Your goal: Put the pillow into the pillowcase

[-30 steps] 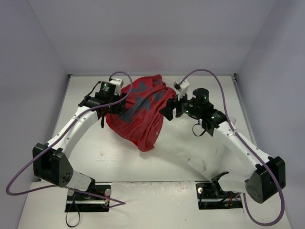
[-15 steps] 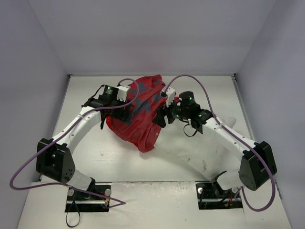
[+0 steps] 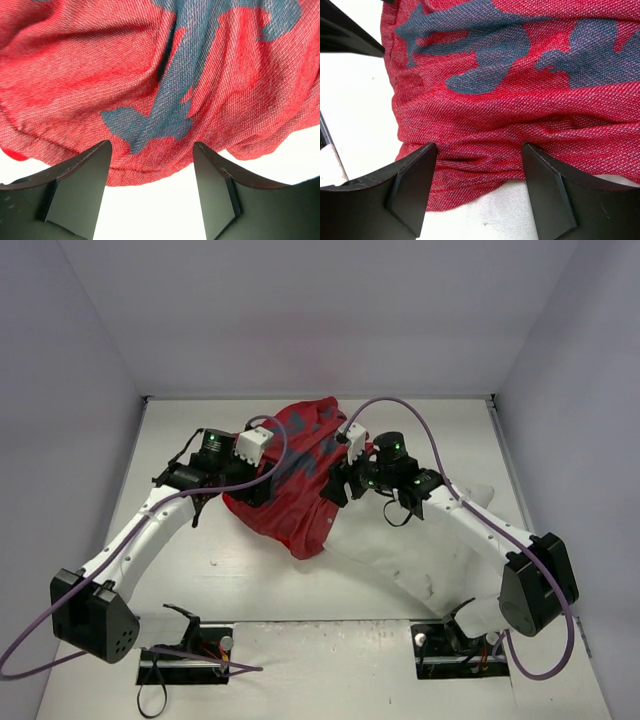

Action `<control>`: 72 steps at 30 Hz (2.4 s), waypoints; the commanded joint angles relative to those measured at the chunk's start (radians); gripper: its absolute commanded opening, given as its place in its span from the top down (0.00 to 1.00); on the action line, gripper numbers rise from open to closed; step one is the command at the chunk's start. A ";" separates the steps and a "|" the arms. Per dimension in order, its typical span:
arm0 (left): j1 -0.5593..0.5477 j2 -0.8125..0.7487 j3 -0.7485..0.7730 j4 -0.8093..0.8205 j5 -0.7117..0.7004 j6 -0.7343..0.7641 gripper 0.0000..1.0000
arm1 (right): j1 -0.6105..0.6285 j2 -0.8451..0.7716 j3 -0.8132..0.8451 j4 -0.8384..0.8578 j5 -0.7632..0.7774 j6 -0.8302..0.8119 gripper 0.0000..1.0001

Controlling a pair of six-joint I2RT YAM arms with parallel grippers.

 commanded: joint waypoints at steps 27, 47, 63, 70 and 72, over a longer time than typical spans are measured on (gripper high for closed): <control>-0.254 0.143 0.279 -0.124 -0.100 -0.898 1.00 | 0.053 0.027 0.003 0.122 0.211 0.123 1.00; -0.063 0.396 0.434 -0.104 -0.224 -0.570 1.00 | -0.019 -0.266 -0.167 -0.077 0.363 0.102 0.23; -0.062 0.269 0.285 -0.120 -0.289 -0.499 0.66 | -0.006 -0.081 -0.141 -0.011 0.302 0.155 1.00; -0.063 0.249 0.267 -0.147 -0.191 -0.536 1.00 | -0.006 -0.085 -0.125 0.028 0.285 0.198 1.00; -0.074 0.252 0.293 -0.154 -0.113 -0.611 1.00 | -0.004 -0.082 -0.124 0.051 0.276 0.217 1.00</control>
